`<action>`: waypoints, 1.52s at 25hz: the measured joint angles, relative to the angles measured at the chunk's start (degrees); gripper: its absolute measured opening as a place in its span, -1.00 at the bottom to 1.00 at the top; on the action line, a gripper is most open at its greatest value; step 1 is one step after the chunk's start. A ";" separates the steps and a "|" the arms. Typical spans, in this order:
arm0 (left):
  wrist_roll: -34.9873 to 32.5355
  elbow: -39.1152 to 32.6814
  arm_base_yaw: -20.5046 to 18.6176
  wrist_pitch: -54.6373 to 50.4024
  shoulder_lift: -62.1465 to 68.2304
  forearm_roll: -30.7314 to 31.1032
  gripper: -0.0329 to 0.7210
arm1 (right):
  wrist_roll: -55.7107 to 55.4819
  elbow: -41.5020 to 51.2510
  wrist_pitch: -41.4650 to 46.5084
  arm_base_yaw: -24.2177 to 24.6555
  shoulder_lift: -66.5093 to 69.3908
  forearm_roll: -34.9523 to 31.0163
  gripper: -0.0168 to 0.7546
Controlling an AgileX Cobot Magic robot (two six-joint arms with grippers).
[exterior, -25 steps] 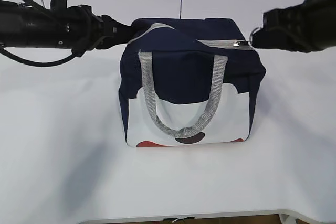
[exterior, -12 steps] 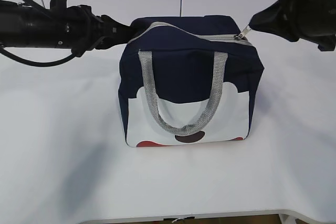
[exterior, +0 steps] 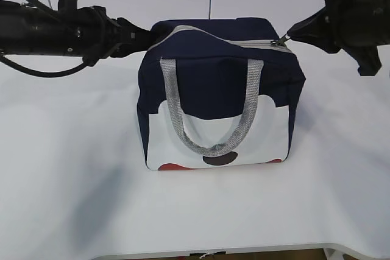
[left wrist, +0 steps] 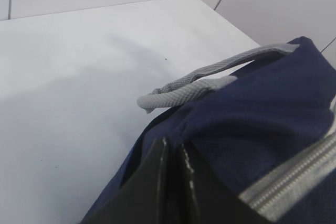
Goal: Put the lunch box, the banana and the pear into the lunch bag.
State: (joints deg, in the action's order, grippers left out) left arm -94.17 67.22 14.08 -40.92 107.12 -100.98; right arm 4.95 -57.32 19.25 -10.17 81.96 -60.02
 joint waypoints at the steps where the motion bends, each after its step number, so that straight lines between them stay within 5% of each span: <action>1: 0.00 0.00 0.00 -0.01 0.00 0.00 -0.94 | -0.45 0.00 -0.24 0.08 0.00 0.00 -0.91; 38: 0.00 0.00 0.00 0.78 0.00 0.12 -0.94 | -1.79 0.00 5.22 9.88 8.37 2.17 -0.91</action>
State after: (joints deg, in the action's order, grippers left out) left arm -94.17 67.22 14.08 -40.14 107.12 -100.86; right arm 3.15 -57.32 24.47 -0.29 90.33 -57.85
